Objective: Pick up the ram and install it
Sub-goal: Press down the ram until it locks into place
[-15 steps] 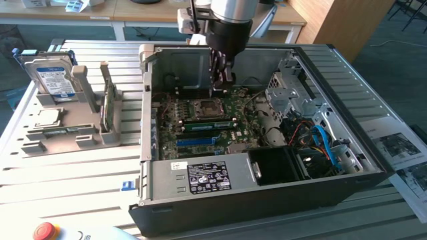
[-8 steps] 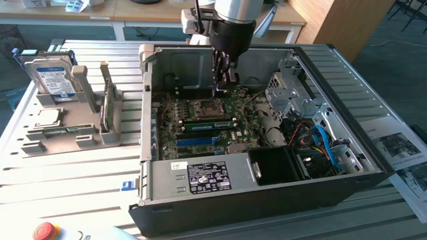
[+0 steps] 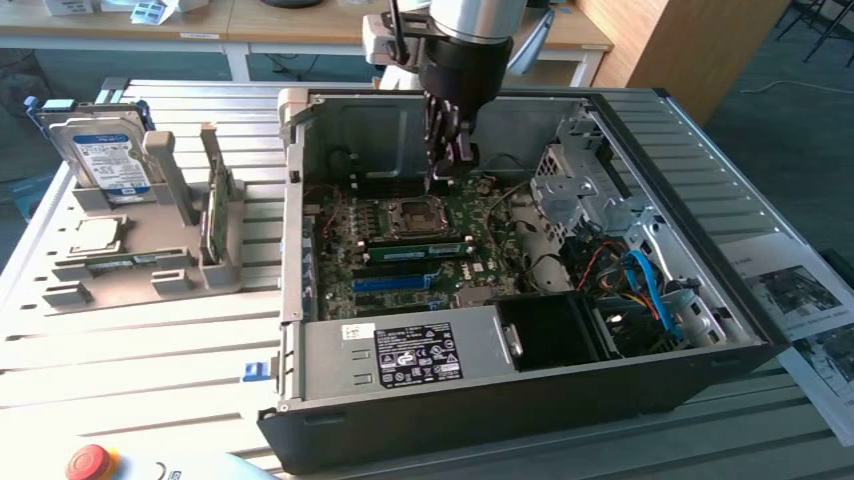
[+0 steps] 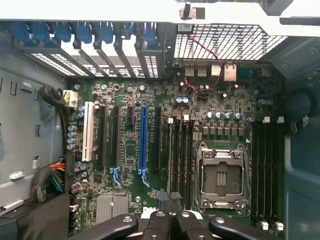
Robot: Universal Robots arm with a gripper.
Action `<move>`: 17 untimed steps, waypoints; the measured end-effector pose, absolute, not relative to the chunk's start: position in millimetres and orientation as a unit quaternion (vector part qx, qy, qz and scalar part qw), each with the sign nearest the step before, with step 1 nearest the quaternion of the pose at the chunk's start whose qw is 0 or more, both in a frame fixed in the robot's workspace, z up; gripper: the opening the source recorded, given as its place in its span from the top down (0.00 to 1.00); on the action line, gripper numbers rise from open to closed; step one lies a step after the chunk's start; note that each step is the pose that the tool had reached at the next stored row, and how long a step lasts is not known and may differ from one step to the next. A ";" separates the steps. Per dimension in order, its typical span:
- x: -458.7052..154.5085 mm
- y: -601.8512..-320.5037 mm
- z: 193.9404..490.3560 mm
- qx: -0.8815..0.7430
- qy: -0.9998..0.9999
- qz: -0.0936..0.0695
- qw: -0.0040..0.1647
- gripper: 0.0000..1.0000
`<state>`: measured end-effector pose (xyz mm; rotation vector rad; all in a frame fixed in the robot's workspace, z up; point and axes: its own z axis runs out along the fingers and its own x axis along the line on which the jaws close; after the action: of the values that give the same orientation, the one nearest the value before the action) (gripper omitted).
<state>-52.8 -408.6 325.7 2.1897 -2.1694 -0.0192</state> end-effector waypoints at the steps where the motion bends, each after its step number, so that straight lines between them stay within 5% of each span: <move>1: -52.8 -408.6 327.0 0.710 -0.703 -0.006 0.030 0.89; 17: -52.8 -408.5 344.8 0.710 -0.703 -0.006 0.030 0.89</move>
<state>-52.8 -408.5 344.8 2.1896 -2.1692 -0.0191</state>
